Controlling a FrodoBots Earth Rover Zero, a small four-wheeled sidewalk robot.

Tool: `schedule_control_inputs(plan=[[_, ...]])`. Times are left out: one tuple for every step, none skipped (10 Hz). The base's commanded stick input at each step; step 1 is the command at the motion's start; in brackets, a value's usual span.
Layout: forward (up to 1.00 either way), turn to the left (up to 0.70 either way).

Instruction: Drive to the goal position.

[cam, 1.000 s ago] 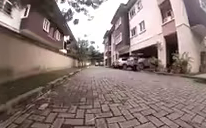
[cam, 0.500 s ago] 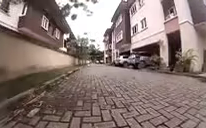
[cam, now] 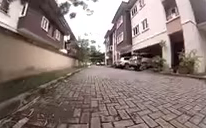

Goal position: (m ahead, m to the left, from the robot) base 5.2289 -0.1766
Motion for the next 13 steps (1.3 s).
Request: schedule_control_inputs(plan=[[0.50, 0.00], [0.50, 0.00], [0.50, 0.00], [0.50, 0.00], [0.50, 0.00], [0.50, 0.00], [0.50, 0.00], [0.50, 0.00], [0.50, 0.00], [0.50, 0.00], [0.50, 0.00], [0.50, 0.00], [0.50, 0.00]])
